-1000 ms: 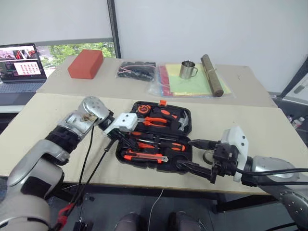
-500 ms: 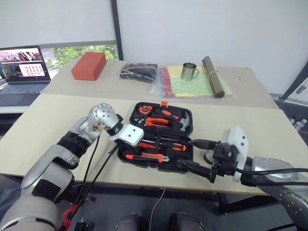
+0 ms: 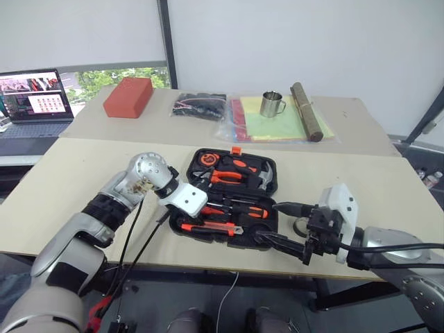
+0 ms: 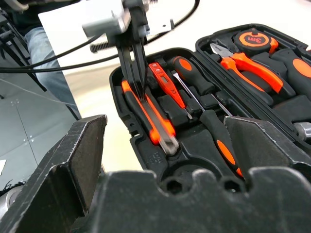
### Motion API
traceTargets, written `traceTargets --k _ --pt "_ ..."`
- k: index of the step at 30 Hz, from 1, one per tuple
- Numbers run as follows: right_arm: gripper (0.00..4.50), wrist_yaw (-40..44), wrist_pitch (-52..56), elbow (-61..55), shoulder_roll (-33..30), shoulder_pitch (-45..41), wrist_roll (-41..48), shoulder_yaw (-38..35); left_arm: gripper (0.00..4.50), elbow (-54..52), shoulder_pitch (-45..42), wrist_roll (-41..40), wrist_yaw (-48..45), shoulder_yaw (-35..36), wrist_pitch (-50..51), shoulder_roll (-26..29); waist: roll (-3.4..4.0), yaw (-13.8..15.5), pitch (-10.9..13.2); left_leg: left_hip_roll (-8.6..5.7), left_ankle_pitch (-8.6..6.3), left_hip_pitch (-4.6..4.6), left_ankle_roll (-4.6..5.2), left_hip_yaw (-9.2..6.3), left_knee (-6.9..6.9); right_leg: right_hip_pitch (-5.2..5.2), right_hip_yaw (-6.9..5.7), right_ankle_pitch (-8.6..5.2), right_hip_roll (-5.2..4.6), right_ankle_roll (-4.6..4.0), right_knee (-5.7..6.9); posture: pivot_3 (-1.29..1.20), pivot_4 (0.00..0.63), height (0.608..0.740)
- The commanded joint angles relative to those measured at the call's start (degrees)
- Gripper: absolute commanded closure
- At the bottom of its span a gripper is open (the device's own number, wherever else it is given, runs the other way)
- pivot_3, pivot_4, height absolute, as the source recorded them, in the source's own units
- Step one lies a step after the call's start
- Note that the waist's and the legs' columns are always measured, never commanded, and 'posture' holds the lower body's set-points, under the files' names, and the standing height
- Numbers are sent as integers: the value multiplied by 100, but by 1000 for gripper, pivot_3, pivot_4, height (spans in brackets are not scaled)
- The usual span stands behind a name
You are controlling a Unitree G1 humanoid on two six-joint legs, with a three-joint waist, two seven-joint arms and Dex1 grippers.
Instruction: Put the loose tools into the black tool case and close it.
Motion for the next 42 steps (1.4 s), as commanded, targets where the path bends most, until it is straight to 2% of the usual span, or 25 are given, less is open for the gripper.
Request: traceTargets --k 1,4,7,9,11,13,14,15,18,20,21,22,23,27,32,36,40,42 --pt "0 22 -21 -92 -53 -17 68 -123 4431 425 157 492 241 -27 -45 -76 6 17 -4 0 -2 5 3 0 0 4 0 0 -7 6 -2 0 150 736" --pt "0 22 -12 -112 -60 7 89 -138 4431 366 113 160 137 305 275 -183 8 26 -6 0 -3 7 8 -1 4 10 -1 7 -36 11 -6 0 150 736" --pt "0 35 -12 -150 -86 73 79 -150 4431 31 45 -513 -86 820 1275 -306 8 43 -5 -2 0 -2 14 -2 8 5 -2 12 -40 16 -6 0 150 736" --pt "0 109 -56 -176 -297 293 -184 -263 4431 -377 -78 -1234 -173 1329 2391 -271 5 42 -3 -2 0 -40 17 -2 23 -27 -3 16 -38 20 0 0 150 736" --pt "0 185 -107 -149 -505 554 -428 -433 3903 -731 -141 -1822 -202 1678 3206 -174 2 35 -1 -2 1 -88 22 -5 48 -57 -10 32 -25 -6 14 0 150 736" --pt "0 299 -151 -22 -686 944 -627 -816 3449 -1063 -89 -2279 -168 2121 3862 -74 2 -1 -1 -2 -2 -92 29 -5 54 -53 -4 27 5 3 4 0 150 736" --pt "0 342 -169 17 -728 1072 -690 -948 3001 -1188 -54 -2403 -130 2266 4064 -46 2 -14 -1 -4 -6 -92 36 -3 50 -52 -4 22 6 10 -2 0 150 736" --pt "0 405 -129 101 -758 1261 -710 -1194 2779 -1388 12 -2595 5 2483 4277 -29 2 -31 -1 -6 -9 -90 38 -3 50 -48 -6 16 12 20 -5 0 150 736" --pt "0 678 -210 328 -860 1836 -1014 -1720 1704 -2055 320 -2943 346 2905 4634 2 2 -28 -1 -10 -11 -86 39 -3 42 -38 -3 7 19 35 -12 0 150 736" --pt "0 779 -268 417 -872 2078 -1190 -1906 1002 -2342 470 -3039 426 2977 4784 20 1 -27 0 -11 -11 -77 38 -4 41 -29 0 -18 19 77 -11 0 150 736" --pt "0 892 -310 439 -850 2264 -1244 -2050 781 -2509 553 -3090 407 2971 4851 55 0 -28 1 -11 -12 -66 37 -4 41 -21 3 -20 18 79 -10 0 150 736" --pt "0 999 -357 453 -820 2427 -1296 -2172 273 -2644 625 -3132 378 2965 4887 87 2 -25 2 -11 -12 -56 36 -3 41 -13 3 -20 19 79 -11 0 150 736" --pt "0 1074 -418 469 -774 2564 -1355 -2269 7 -2773 699 -3155 349 2957 4891 118 2 -25 2 -11 -13 -49 34 -3 41 -9 8 -21 15 80 -10 0 150 736" --pt "0 1142 -581 513 -642 2621 -1509 -2162 7 -3033 852 -3224 310 2920 4937 217 2 -32 2 -9 -39 -27 -10 -7 40 8 37 -19 9 77 -10 0 150 736" --pt "0 1015 -707 746 -563 1894 -1821 -1180 7 -3148 1075 -2966 190 2752 4533 364 5 -66 3 -6 -44 -14 -22 -5 38 8 59 -16 1 68 -7 0 150 736" --pt "0 894 -912 1281 -608 1077 -2530 -165 7 -3154 1150 -2746 245 2599 4330 404 8 -60 5 -7 -43 -20 -22 -1 37 -2 58 -17 7 63 -7 0 150 736" --pt "1086 722 -839 1947 -469 295 -2981 471 0 -3232 1189 -2743 247 2543 4309 402 10 -36 6 -9 -33 -37 -4 3 38 -17 54 -16 11 60 -5 0 150 736" --pt "1838 719 -738 2153 -415 100 -3058 631 0 -3252 1192 -2751 270 2538 4328 398 10 -35 7 -10 -25 -40 9 3 38 -19 50 -14 11 51 -6 0 150 736"
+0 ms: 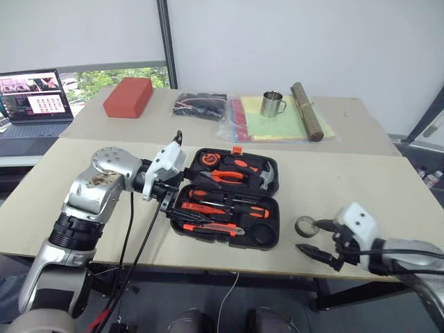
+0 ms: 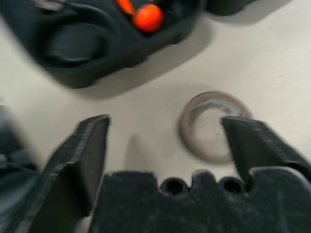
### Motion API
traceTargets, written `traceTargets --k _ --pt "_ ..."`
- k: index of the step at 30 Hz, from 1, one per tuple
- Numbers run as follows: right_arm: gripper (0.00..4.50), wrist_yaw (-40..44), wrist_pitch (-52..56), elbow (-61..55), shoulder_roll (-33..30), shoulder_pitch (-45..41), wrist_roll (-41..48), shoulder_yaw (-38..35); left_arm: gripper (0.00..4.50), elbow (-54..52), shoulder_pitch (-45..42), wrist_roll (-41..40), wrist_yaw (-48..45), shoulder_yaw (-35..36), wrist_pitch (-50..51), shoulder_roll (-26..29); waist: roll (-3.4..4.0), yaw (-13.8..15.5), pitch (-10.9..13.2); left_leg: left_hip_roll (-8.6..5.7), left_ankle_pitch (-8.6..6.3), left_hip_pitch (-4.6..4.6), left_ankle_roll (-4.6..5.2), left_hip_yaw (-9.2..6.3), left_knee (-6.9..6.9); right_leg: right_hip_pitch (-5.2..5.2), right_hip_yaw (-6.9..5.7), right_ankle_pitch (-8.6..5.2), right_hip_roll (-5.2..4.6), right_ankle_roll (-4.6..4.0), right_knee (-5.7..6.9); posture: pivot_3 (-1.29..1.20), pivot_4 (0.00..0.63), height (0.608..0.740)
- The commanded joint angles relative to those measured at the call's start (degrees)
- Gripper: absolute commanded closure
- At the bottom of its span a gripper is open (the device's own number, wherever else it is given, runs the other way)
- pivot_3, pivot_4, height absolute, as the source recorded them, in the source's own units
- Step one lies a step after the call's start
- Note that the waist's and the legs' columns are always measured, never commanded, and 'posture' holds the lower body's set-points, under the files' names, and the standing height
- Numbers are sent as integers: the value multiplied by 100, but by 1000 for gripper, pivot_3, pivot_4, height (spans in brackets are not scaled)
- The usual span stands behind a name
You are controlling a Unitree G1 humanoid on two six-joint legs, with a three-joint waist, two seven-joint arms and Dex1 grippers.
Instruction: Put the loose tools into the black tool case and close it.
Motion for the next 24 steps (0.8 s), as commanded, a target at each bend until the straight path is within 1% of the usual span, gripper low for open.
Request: traceTargets --k 1,2,4,8,9,13,15,17,19,22,24 --pt "2102 -11 23 299 77 -295 -204 219 0 -199 -44 -3 62 50 -83 27 0 -3 0 0 0 -1 0 0 0 -1 -3 -2 0 -4 1 0 150 736" --pt "2391 9 39 345 112 -346 -195 258 0 -197 -43 -1 75 54 -75 34 0 -4 0 0 2 -1 3 -1 -1 0 -6 -3 1 -8 0 0 150 736" --pt "3108 2 74 379 225 -428 -128 264 0 -195 -32 12 88 55 -71 59 1 -16 0 0 4 0 6 0 -6 0 -21 3 2 -24 1 0 150 736" --pt "4470 9 233 289 365 -454 48 105 0 -196 -19 13 102 58 -63 97 2 -31 1 1 4 1 5 2 -8 -1 -34 -7 7 -8 3 0 150 736" --pt "4470 41 265 244 374 -435 124 31 0 -193 -19 10 104 59 -60 104 2 -29 1 1 4 1 5 2 -8 0 -35 -13 7 2 3 0 150 736" --pt "4470 349 543 -235 463 -507 1041 -629 0 -173 -2 48 106 23 -93 133 4 -24 2 0 4 2 4 2 -8 0 -34 -12 4 1 3 0 150 736" --pt "4470 503 727 -590 453 -654 1485 -663 0 -176 55 113 42 -47 -153 180 4 -25 2 1 4 2 4 1 -8 0 -33 -6 5 -10 3 0 150 736" --pt "4470 584 782 -809 408 -755 1628 -546 0 -172 102 171 -4 -88 -209 202 4 -32 2 1 3 5 4 1 -9 0 -33 6 6 -30 3 0 150 736" --pt "4470 707 679 -856 362 -868 1506 -226 0 -142 145 246 -9 -127 -311 195 4 -33 2 2 1 7 0 -1 -9 0 -32 6 4 -31 3 0 150 736" --pt "4470 619 698 -707 518 -1215 1308 314 0 -94 185 338 0 -166 -427 186 4 -37 2 1 0 4 -2 1 -9 -2 -32 6 5 -32 3 0 150 736" --pt "4470 652 776 -705 506 -1314 1237 613 0 -71 188 380 -5 -163 -462 188 4 -29 3 1 0 2 -2 3 -8 -6 -32 7 2 -32 4 0 150 736"
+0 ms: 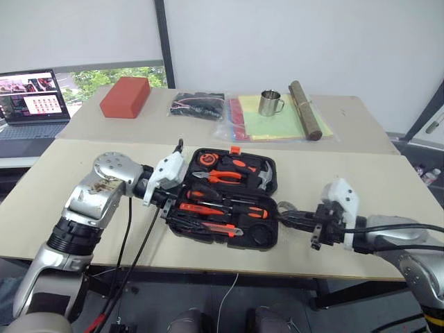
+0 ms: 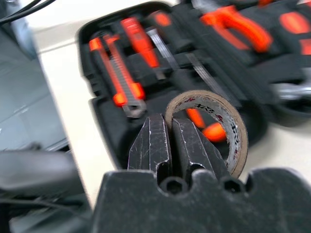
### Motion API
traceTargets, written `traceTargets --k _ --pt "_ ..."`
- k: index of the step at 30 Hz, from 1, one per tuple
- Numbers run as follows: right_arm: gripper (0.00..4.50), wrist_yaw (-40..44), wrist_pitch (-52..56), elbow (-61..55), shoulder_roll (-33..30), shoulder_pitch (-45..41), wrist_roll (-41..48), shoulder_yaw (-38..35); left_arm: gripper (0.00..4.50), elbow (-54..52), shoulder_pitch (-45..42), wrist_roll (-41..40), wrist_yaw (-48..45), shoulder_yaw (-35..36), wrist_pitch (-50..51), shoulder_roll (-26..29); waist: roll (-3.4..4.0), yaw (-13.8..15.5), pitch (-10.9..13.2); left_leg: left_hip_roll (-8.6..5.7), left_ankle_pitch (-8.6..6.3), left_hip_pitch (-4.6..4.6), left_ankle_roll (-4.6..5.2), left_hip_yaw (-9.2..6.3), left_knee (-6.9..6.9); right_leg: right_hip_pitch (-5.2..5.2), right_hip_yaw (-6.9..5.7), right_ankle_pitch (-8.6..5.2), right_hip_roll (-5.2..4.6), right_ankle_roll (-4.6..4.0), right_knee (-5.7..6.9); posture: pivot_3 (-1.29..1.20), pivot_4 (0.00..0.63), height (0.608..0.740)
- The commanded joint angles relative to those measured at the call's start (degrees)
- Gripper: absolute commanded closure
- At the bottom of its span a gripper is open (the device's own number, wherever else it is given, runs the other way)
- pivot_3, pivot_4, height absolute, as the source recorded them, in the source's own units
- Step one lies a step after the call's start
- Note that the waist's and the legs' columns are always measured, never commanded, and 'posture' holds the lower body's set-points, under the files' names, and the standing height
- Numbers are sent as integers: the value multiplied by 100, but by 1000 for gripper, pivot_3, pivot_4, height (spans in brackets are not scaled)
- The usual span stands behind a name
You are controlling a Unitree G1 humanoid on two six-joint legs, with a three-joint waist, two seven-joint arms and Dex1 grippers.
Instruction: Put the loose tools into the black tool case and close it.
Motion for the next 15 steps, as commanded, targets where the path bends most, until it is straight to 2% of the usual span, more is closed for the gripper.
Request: traceTargets --k 1,5,6,8,12,15 --pt "4470 63 68 -66 -60 -195 -151 430 0 -20 -41 49 -6 48 -160 55 0 14 0 0 0 0 0 0 0 0 -1 0 -1 0 1 0 150 736" --pt "4470 38 -43 146 -297 -196 -762 1053 0 20 -32 60 10 96 -177 90 0 18 0 -1 1 -4 3 0 0 -1 -5 0 -1 -1 -1 0 150 736" --pt "3693 75 -37 133 -301 -180 -742 1075 0 12 -18 61 20 104 -177 98 0 18 0 -1 1 -4 3 0 0 -1 -6 0 -1 0 -1 0 150 736" --pt "3154 115 3 63 -258 -194 -645 1049 0 -19 22 56 39 120 -176 116 0 15 0 -1 1 -4 3 0 0 0 -7 -1 0 0 -1 0 150 736" --pt "1711 151 -71 1 -152 -243 -586 980 0 -148 134 27 105 131 -152 141 0 3 0 0 1 -2 1 1 0 0 -5 -2 -1 1 0 0 150 736" --pt "1711 219 0 -120 -166 -222 -450 876 0 -214 198 17 148 132 -139 153 0 1 0 0 0 -3 1 1 0 -1 -4 -1 -1 1 0 0 150 736"
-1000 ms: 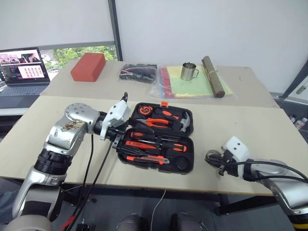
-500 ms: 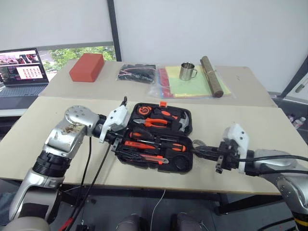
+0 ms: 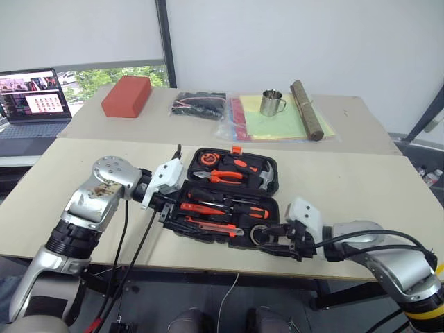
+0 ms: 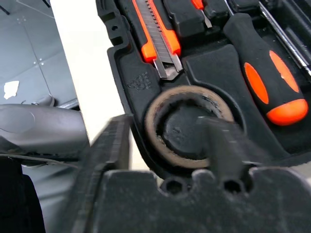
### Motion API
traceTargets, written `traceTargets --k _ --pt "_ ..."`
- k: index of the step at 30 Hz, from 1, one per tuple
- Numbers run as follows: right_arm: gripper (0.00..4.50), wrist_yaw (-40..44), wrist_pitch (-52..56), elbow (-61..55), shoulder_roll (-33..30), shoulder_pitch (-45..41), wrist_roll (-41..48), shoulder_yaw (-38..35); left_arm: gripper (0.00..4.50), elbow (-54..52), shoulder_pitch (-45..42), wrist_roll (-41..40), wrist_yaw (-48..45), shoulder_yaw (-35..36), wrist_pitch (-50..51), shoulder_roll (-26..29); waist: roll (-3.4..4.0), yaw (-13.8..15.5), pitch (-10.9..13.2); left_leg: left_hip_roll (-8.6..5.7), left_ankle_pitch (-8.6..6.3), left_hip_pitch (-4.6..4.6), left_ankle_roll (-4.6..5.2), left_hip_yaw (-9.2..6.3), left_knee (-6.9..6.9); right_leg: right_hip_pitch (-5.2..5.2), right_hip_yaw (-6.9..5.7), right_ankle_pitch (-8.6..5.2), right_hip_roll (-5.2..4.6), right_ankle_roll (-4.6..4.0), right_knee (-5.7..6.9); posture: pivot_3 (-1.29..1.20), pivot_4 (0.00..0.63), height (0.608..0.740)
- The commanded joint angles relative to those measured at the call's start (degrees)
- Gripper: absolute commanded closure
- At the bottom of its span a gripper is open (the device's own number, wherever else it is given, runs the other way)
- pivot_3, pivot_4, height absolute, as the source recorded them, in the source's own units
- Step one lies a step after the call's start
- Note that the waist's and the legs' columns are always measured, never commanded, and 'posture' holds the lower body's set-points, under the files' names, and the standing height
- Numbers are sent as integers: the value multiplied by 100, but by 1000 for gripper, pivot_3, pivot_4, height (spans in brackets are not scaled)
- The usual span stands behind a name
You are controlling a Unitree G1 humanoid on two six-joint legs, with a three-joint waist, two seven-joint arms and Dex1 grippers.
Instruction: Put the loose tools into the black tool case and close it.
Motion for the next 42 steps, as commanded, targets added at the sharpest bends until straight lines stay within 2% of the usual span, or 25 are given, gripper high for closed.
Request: traceTargets --k 1,4,6,7,10,15,18,20,23,26,30,34,37,42 --pt "1711 113 -15 -309 -82 -36 132 -229 0 -206 1 -60 55 139 -15 71 0 7 0 0 0 0 0 0 0 0 -1 0 0 0 0 0 150 736" --pt "1711 142 -5 -365 -200 43 209 -457 0 -113 68 16 156 183 -36 138 0 14 0 0 -1 0 -1 0 0 0 -1 0 -1 0 -1 0 150 736" --pt "1711 96 101 -236 -194 41 475 -959 0 140 122 63 350 337 -7 217 0 11 0 0 -1 1 -1 0 0 0 0 0 -3 0 -1 0 150 736" --pt "1943 80 173 -164 -189 47 629 -1225 0 293 148 61 445 439 23 262 1 11 0 0 -1 0 -1 -1 0 0 1 0 -3 -1 -1 0 150 736" --pt "2809 76 201 150 -282 110 775 -1815 758 1035 201 200 694 759 -201 439 0 11 0 2 0 2 -1 -2 0 1 1 1 -3 -2 0 0 150 736" --pt "4486 19 -290 837 -416 151 177 -1792 2753 2341 45 624 1059 953 -692 599 0 -2 0 1 0 3 -1 2 -5 -1 -1 1 -2 -1 -1 0 150 736" --pt "4500 -37 -790 1399 -268 6 -319 -1443 3905 2921 -60 988 1285 807 -1106 459 0 11 0 0 -1 1 -1 7 -7 -3 -3 1 -2 -1 -1 0 150 736" --pt "4500 8 -1181 1736 -206 -103 -693 -1135 4457 3106 -98 1115 1298 707 -1310 279 0 17 0 -1 -1 0 -3 12 -7 -3 -3 0 -2 1 -1 0 150 736" --pt "4500 137 -1662 2131 -147 -350 -1225 -611 4457 3131 -161 1099 1238 623 -1279 -73 0 8 0 -2 -2 -3 -4 15 -9 -9 -2 0 -3 0 0 0 150 736" --pt "4500 444 -1901 2181 31 -720 -1307 -278 4457 2851 -155 1010 1024 468 -1030 -364 0 -41 1 -1 1 -5 -1 22 -9 -13 -1 0 0 1 5 0 150 736" --pt "4500 1030 -1969 1777 -32 -702 -1053 -271 4457 2323 59 863 614 388 -795 -312 0 -59 1 -1 3 -11 2 21 -15 -18 -6 0 5 0 4 0 150 736" --pt "4500 1580 -1908 1226 -370 -259 -876 -303 4457 1675 448 753 270 335 -450 -48 0 -60 1 -3 3 -7 1 21 -37 -18 -9 -2 4 2 -6 0 150 736" --pt "4500 1549 -1883 1011 -399 24 -904 -396 4457 1137 856 667 137 333 -241 143 0 -84 1 -4 0 3 -4 21 -59 -15 -10 -13 5 1 -9 0 150 736" --pt "4500 922 -1801 1026 -258 447 -1266 -666 4457 804 1347 806 346 413 -235 286 0 -97 1 -4 -2 23 -8 22 -60 -1 -6 -31 -2 23 -6 0 150 736"
